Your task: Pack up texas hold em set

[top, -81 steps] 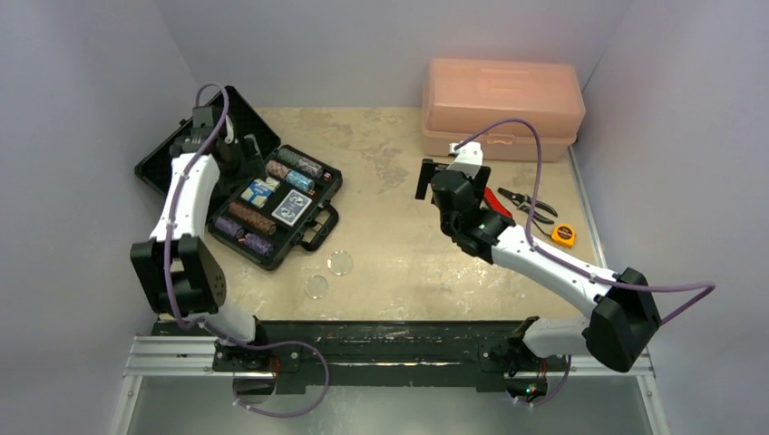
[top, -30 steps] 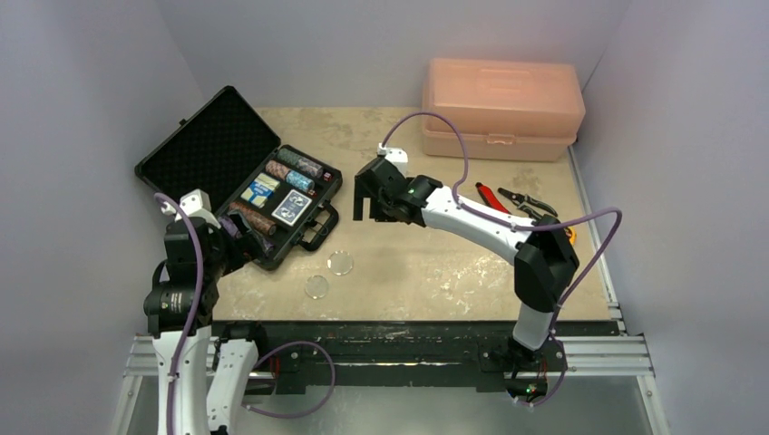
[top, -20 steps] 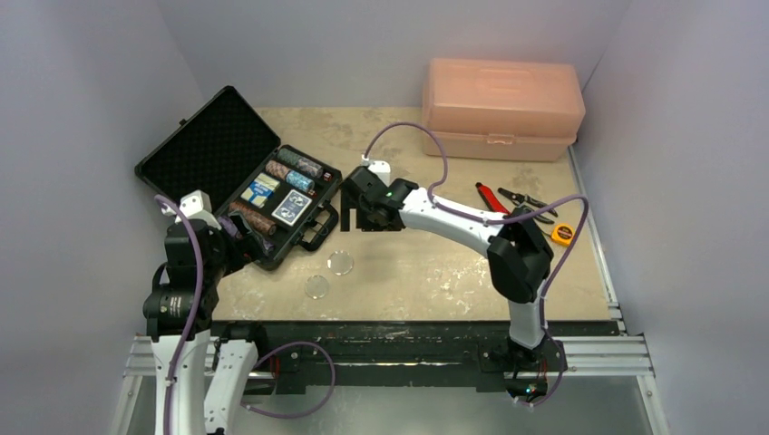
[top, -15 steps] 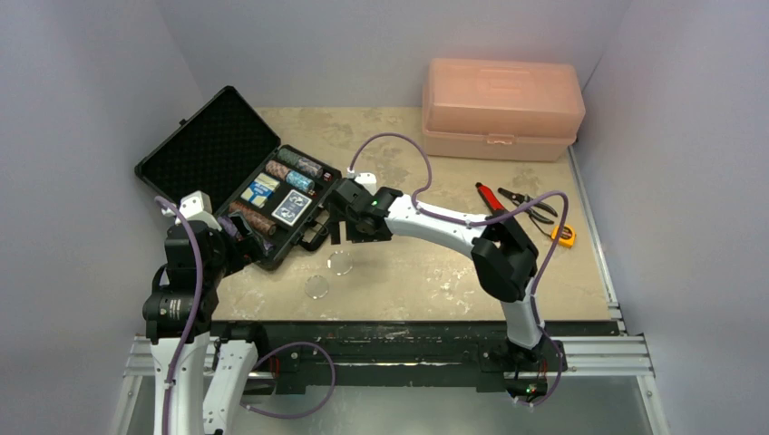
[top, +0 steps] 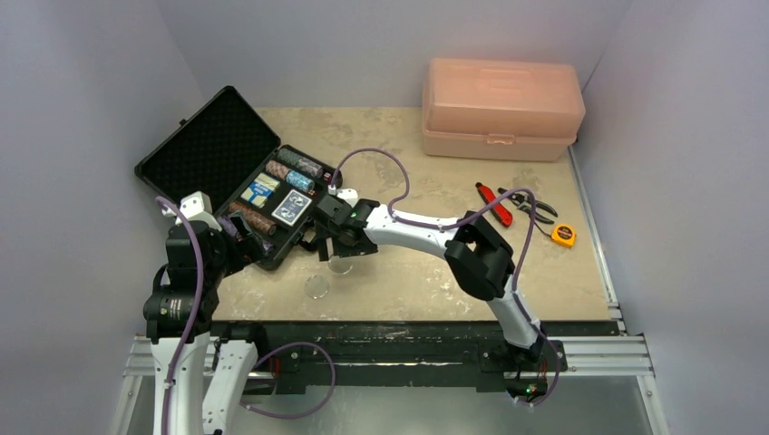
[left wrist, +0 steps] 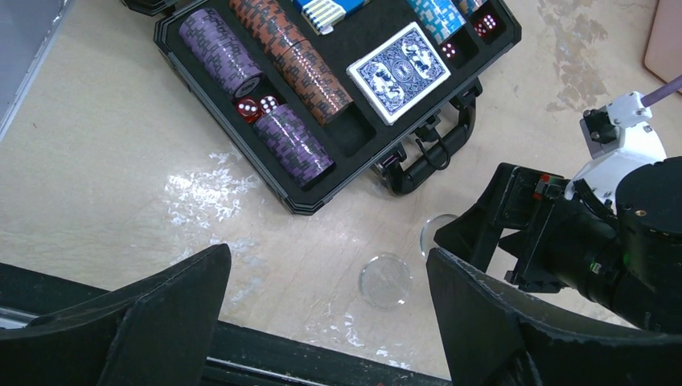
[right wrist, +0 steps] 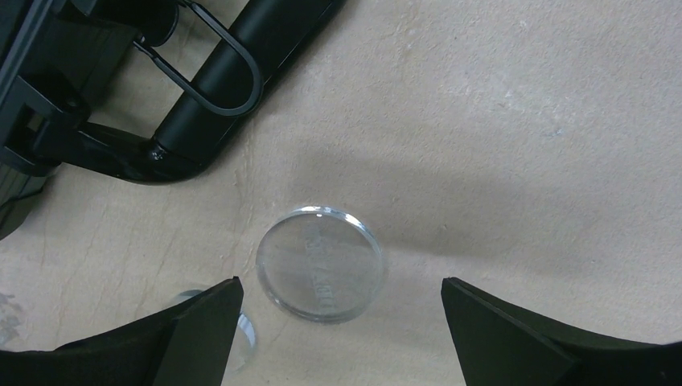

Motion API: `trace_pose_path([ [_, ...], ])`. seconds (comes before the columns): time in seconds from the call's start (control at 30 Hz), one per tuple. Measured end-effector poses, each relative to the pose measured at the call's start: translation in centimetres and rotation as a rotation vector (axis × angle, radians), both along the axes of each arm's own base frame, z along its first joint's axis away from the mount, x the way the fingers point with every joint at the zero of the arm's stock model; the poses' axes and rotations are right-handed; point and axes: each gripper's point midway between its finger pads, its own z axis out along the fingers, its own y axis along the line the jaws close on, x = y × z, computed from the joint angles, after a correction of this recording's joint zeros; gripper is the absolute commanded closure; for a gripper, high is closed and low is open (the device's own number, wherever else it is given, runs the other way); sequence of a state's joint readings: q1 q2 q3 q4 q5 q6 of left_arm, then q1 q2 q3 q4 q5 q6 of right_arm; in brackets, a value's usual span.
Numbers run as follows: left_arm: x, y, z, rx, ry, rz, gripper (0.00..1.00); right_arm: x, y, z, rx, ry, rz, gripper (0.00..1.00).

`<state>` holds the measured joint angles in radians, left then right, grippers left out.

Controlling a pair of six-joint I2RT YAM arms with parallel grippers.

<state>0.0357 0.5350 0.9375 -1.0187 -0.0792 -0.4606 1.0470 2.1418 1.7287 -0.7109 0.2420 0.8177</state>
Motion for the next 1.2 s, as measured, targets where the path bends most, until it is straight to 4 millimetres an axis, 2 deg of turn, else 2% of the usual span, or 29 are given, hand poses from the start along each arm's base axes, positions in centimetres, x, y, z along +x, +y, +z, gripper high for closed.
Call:
trace_pose_path([
  [0.47, -0.1, 0.1, 0.1, 0.004, -0.005, 0.006, 0.09, -0.7, 1.1, -2.4, -0.055, 0.019, 0.035, 0.16],
  [0.73, -0.1, 0.1, 0.1, 0.004, -0.005, 0.006, 0.09, -1.1, 1.7, -2.5, -0.074, 0.006, 0.052, 0.24],
  [1.2, -0.1, 0.1, 0.0, 0.004, -0.004, 0.002, 0.09, -1.5, 2.0, -2.9, -0.154, -0.058, 0.076, 0.28],
])
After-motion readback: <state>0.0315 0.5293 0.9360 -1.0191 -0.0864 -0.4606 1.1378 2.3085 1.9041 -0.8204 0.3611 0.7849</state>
